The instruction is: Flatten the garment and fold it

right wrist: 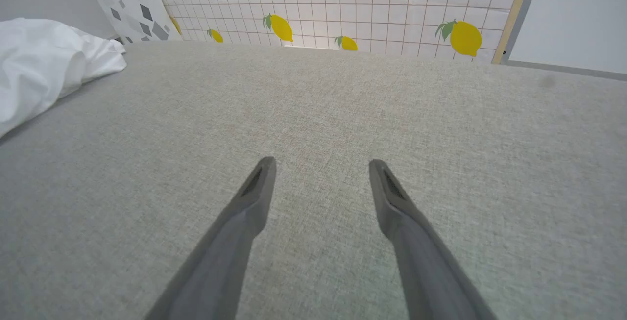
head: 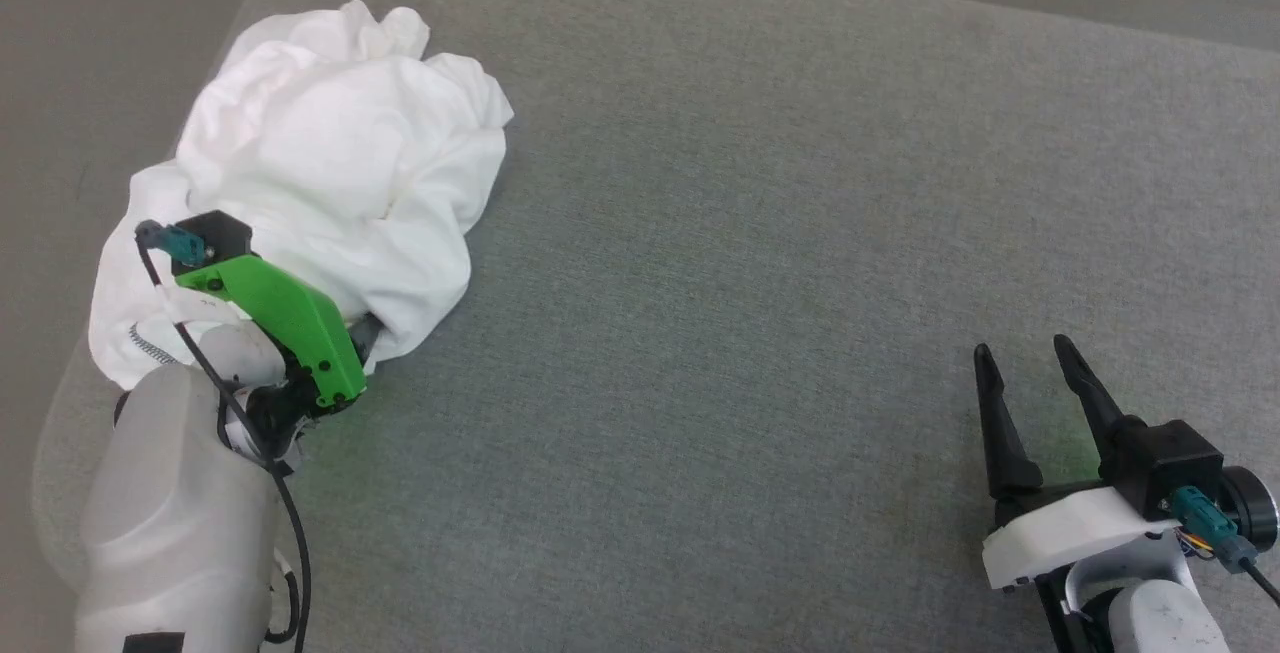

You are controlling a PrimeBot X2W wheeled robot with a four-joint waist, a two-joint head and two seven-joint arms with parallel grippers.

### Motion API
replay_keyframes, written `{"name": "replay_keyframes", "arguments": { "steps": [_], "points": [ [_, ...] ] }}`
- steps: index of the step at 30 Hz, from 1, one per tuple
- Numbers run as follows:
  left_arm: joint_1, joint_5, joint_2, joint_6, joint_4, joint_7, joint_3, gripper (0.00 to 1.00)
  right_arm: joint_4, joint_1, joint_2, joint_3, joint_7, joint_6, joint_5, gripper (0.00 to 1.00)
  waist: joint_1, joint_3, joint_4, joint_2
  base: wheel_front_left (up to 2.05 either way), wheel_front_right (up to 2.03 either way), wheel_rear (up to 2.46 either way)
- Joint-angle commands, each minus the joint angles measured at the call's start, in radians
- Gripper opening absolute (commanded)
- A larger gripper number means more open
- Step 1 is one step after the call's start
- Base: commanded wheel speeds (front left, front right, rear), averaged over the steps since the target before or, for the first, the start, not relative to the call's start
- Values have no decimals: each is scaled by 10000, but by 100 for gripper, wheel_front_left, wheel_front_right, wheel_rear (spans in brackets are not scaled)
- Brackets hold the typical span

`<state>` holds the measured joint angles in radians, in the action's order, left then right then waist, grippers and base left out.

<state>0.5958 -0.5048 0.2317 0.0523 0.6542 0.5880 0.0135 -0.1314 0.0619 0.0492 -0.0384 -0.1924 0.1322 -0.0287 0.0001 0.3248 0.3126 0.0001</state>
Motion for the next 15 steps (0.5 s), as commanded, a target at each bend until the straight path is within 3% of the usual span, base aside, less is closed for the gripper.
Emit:
{"name": "replay_keyframes", "arguments": {
  "steps": [1, 3, 4, 5, 15],
  "points": [
    [-302, -31, -82, 90, 219, -51, 84, 100, 41, 169, 10, -9, 22, -15, 59, 100, -1, 312, -302, -1, 0, 0, 0],
    [-373, 31, -77, 105, 271, -635, 51, 100, 7, 163, 10, -16, 16, -15, 51, 100, -1, 260, -262, -1, 0, 0, 0],
    [-401, 95, -59, 152, 281, -927, 83, 19, -28, 159, 10, -5, 14, -15, 39, 100, -1, 213, -238, -1, 0, 0, 0],
    [-402, 130, -49, 158, 268, -1414, 23, 0, -69, 156, 10, 13, 5, -15, 23, 100, -1, 147, -202, -1, 0, 0, 0],
    [522, 404, 572, 446, -405, -4174, -185, 0, -684, 82, 10, 322, -255, -15, -439, 100, -1, -996, -106, -1, 0, 0, 0]
  ]
}}
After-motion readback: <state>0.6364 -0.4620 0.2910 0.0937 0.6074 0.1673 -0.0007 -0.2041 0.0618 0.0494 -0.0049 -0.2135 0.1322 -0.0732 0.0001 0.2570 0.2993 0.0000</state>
